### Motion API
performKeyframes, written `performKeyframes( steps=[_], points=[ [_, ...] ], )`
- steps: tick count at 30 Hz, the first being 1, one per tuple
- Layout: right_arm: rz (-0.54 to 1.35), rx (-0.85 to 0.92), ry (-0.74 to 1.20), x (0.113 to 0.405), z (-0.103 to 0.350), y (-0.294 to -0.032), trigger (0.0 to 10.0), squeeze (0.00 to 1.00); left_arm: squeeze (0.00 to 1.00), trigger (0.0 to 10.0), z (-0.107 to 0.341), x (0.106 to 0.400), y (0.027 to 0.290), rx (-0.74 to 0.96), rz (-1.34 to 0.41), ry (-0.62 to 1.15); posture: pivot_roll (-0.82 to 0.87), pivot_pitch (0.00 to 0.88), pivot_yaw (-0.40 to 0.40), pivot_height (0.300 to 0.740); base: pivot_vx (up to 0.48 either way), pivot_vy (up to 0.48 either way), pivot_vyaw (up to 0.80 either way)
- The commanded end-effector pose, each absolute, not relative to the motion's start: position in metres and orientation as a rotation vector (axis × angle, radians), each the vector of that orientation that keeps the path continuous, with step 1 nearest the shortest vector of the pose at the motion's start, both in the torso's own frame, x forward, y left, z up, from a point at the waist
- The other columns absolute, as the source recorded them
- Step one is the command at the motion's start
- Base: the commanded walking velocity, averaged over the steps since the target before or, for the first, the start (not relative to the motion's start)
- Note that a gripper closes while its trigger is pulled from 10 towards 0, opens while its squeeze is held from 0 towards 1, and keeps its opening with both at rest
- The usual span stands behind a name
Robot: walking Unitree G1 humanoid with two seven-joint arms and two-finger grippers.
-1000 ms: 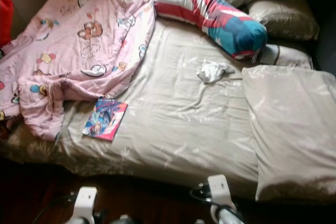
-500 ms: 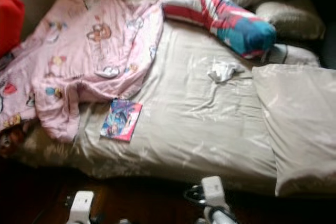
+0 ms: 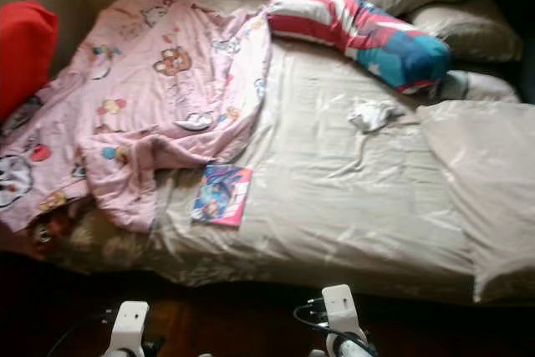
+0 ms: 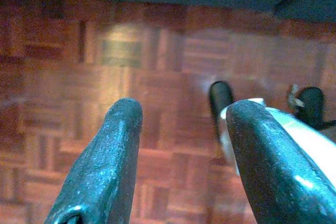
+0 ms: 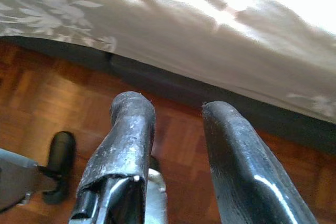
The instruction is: Clean up the room
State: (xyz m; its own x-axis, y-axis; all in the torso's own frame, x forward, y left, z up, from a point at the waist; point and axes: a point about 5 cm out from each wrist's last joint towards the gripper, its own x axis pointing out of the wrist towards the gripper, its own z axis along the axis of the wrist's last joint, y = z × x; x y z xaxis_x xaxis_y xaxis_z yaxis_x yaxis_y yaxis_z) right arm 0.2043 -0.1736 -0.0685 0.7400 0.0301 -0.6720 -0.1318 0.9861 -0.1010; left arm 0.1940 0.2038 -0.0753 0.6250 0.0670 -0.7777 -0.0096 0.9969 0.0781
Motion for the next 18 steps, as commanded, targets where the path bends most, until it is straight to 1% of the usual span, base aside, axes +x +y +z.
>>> performKeyframes(
  steps=[1, 10, 18],
  points=[
    [0.076, -0.143, 0.753, 0.1974, -0.0719, -0.178, 10.0, 0.0, 0.0, 10.0, -0.0799, 0.1857, 0.203, 0.064, 0.048, 0.927, -0.09, 0.157, 0.044, 0.74, 0.0, 0.326, 0.0],
    [0.076, -0.141, 0.77, 0.1987, -0.0727, -0.1731, 10.0, 0.0, 0.0, 10.0, -0.0795, 0.1863, 0.2037, 0.064, 0.05, 0.925, -0.09, 0.164, 0.044, 0.74, 0.0, 0.324, 0.0],
    [0.073, -0.139, 0.775, 0.1987, -0.0729, -0.1738, 10.0, 0.0, 0.0, 10.0, -0.0793, 0.1869, 0.2033, 0.063, 0.049, 0.923, -0.09, 0.168, 0.043, 0.74, 0.0, 0.325, 0.0]
  ],
)
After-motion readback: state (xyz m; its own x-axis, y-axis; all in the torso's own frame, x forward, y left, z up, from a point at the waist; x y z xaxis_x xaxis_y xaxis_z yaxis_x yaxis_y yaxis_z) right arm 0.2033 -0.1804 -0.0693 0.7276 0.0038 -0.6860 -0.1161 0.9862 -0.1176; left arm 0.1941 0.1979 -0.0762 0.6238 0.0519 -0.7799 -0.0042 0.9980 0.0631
